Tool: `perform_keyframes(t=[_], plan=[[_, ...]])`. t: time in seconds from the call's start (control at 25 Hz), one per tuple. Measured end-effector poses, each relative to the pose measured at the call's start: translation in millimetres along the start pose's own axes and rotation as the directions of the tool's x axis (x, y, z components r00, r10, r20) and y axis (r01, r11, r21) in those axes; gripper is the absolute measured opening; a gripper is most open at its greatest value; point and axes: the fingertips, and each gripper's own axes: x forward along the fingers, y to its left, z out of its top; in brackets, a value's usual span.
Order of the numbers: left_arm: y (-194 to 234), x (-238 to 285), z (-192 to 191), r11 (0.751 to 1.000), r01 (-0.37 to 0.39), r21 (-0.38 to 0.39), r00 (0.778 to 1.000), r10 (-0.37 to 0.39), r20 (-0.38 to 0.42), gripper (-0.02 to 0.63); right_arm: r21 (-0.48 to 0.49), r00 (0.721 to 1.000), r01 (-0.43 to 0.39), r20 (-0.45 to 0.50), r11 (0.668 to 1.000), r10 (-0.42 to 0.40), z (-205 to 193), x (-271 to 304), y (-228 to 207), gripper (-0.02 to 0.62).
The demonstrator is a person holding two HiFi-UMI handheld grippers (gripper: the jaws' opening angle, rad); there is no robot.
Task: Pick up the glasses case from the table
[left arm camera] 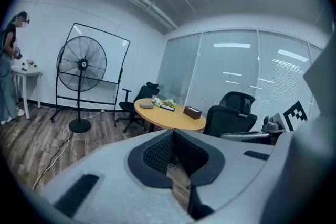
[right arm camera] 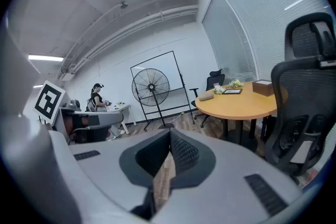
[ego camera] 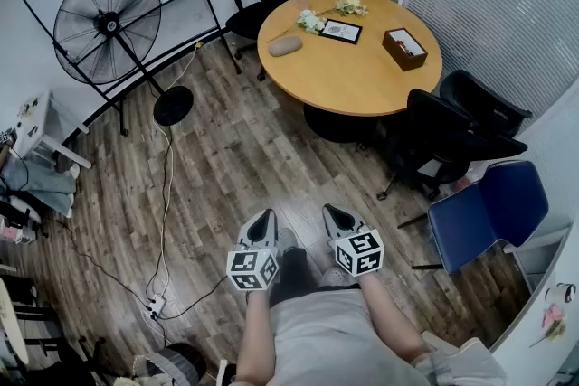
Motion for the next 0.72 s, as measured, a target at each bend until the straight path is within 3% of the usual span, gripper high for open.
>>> perform_keyframes(t=[0.36,0.44,0.72], plan=[[-11,-11,-11,1.000,-0.007,0.006,1.000,0.007,-0.011,0.011,-0.017,0.999,-0.036,-0.007,0.999,0.036,-8,-9,5,-0.003],[-7,-14,-16,1.000,-0.011,0.005,1.000,0.011,-0.022,0.015,0.001,0.998,-0.069,-0.006,0.998,0.069,-10,-7,8,0.041],[10,-6,-18,1.000,-0.030,-0.004,0.999,0.030,-0.043,0.170,0.030,0.991,-0.134,-0.015,0.990,0.135,-9,7,14,0.158]])
